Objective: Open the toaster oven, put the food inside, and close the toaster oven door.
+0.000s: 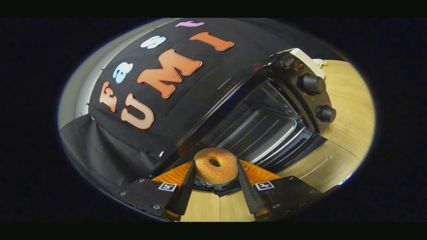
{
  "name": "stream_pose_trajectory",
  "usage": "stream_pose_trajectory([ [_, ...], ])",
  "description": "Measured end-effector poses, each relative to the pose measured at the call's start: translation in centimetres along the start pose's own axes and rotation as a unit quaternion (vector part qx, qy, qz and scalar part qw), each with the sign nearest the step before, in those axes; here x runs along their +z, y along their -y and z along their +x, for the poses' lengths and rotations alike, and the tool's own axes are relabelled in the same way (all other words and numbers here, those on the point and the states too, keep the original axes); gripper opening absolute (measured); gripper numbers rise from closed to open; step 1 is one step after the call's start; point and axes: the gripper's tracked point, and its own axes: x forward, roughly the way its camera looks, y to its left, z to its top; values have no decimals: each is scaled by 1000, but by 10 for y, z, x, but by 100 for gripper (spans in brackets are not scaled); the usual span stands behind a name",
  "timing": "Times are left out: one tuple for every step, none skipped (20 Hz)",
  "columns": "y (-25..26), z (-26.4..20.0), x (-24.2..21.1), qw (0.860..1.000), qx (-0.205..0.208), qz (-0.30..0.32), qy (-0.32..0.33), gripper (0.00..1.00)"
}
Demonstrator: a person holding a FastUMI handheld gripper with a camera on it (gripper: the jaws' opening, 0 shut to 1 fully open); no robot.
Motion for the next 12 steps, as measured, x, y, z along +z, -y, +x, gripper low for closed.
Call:
stream_pose_trajectory([
  [2,4,4,1000,-8,-21,8,70],
  [6,8,6,998,-21,-52,16,70],
  [10,11,8,996,-31,-79,23,70],
  [9,15,10,994,-30,-101,31,69],
  [8,20,12,991,-34,-121,38,70],
  [8,21,11,988,-36,-145,39,71],
  [10,25,12,983,-43,-172,41,76],
  [13,23,9,979,-49,-195,40,79],
  [13,22,8,976,-52,-210,35,81],
  [11,20,5,973,-49,-224,33,82],
  [10,17,4,970,-49,-238,33,84],
  [8,15,7,965,-46,-256,42,85],
])
